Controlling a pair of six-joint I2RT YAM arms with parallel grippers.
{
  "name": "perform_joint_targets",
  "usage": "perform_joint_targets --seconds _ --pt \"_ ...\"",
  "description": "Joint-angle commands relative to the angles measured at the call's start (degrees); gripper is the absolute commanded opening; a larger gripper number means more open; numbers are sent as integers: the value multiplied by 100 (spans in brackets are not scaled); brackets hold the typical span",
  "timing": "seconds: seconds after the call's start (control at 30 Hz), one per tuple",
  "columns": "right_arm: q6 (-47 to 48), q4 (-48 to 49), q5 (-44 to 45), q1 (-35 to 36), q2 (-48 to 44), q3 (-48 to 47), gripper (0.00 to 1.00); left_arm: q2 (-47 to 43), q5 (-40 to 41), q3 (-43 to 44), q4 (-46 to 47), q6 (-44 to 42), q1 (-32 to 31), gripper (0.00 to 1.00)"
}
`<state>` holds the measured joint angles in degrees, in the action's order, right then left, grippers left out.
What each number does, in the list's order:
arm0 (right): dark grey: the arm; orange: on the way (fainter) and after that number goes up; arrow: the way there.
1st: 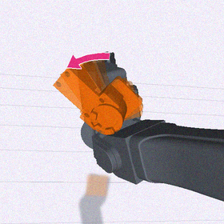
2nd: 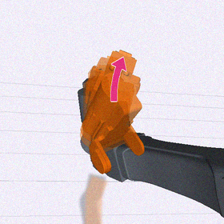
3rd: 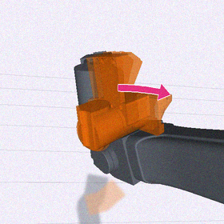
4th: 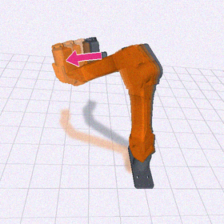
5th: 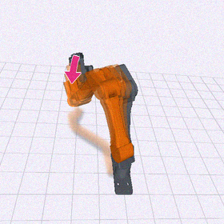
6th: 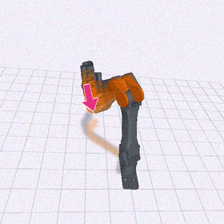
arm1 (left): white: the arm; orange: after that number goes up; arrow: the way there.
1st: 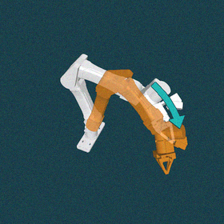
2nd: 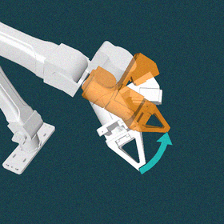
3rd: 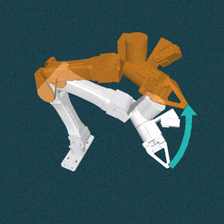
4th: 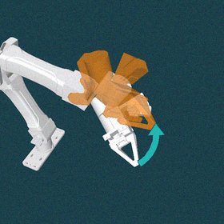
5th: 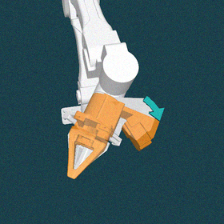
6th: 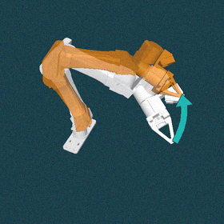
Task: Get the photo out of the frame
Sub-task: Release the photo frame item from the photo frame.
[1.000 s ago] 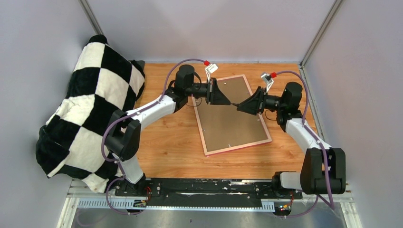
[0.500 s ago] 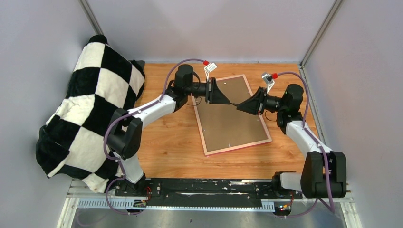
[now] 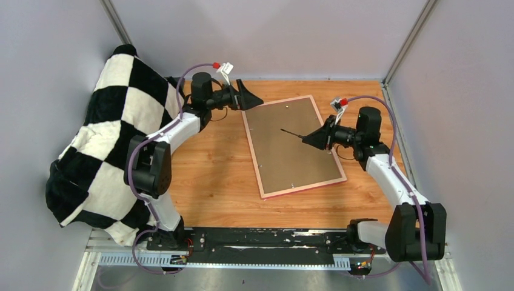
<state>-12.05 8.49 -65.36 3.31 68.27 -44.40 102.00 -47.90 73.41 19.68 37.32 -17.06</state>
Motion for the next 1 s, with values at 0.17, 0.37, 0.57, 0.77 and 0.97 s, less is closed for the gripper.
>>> perform_joint_targets --seconds 0.17,0.37,0.57,0.77,0.97 --pt "804 -1453 3166 1055 150 -574 0 -28 2322 -47 -1085 -2007 212 100" --pt "841 -1835 4632 2161 621 -1240 0 1088 3420 1354 -2492 -3152 172 100" --pt "-25 -1930 5805 2778 1396 -1989 0 2269 3699 3008 -3453 -3711 130 100" --pt "-325 -1775 5826 2942 2194 -2415 0 3111 3390 4086 -3968 -4588 104 100" --pt "-418 -1779 5785 2959 2498 -2463 0 3671 2984 4789 -4356 -5087 124 96"
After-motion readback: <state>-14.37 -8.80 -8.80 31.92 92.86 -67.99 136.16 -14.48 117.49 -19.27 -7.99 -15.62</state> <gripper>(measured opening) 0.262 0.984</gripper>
